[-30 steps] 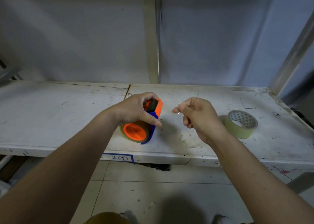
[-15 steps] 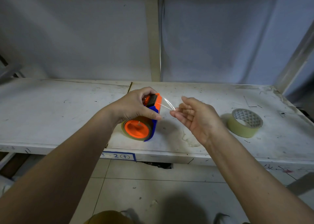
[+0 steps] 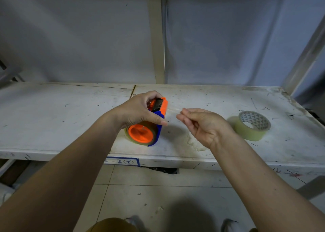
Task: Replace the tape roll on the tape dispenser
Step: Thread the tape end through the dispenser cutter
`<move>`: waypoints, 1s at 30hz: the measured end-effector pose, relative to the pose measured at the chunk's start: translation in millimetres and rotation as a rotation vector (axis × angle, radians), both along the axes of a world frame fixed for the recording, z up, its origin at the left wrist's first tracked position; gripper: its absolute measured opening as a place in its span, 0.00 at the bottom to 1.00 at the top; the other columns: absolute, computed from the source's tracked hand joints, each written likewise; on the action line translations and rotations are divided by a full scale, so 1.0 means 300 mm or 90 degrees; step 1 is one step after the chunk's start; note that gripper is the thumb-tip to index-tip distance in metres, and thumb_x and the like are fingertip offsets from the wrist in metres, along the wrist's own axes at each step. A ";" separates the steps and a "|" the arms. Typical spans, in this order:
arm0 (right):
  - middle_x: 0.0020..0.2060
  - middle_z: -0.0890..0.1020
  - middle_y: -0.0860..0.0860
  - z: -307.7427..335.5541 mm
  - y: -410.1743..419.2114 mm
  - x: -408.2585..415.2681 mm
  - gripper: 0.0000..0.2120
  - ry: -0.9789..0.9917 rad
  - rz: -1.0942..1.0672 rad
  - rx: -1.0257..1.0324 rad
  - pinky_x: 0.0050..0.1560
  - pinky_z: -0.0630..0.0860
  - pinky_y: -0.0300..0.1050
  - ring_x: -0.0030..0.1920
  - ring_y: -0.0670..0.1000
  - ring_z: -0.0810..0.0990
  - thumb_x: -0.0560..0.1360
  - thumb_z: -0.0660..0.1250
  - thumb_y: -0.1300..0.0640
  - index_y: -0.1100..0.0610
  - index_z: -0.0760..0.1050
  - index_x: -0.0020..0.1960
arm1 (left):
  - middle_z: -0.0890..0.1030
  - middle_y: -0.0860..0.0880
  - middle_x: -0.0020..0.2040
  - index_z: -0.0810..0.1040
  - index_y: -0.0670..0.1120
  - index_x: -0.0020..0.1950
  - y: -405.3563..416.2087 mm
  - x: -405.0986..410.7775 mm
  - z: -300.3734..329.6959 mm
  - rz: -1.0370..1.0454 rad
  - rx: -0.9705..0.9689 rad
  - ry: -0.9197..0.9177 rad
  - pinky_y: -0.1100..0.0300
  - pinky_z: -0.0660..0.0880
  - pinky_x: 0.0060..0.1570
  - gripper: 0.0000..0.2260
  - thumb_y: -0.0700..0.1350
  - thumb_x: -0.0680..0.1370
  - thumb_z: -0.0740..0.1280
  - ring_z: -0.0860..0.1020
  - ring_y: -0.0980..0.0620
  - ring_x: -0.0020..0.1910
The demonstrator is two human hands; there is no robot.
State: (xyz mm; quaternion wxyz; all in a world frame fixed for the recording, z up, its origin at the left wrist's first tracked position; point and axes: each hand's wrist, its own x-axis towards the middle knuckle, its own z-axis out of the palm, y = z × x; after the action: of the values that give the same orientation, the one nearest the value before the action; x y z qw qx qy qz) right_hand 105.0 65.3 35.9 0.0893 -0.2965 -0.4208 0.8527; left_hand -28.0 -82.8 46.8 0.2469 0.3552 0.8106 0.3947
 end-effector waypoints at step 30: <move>0.69 0.72 0.48 -0.248 -0.193 -0.065 0.25 0.160 -0.104 0.874 0.65 0.66 0.34 0.67 0.40 0.67 0.76 0.55 0.59 0.54 0.64 0.72 | 0.82 0.49 0.52 0.77 0.49 0.56 -0.034 -0.070 -0.036 0.006 0.173 -0.113 0.59 0.79 0.49 0.29 0.47 0.57 0.80 0.81 0.51 0.53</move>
State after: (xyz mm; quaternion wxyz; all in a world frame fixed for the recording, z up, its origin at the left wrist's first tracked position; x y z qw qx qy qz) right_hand 85.6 7.5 -38.6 0.3682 -0.1033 -0.8268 0.4125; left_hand -49.0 -92.9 36.0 0.2654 0.3456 0.7265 0.5314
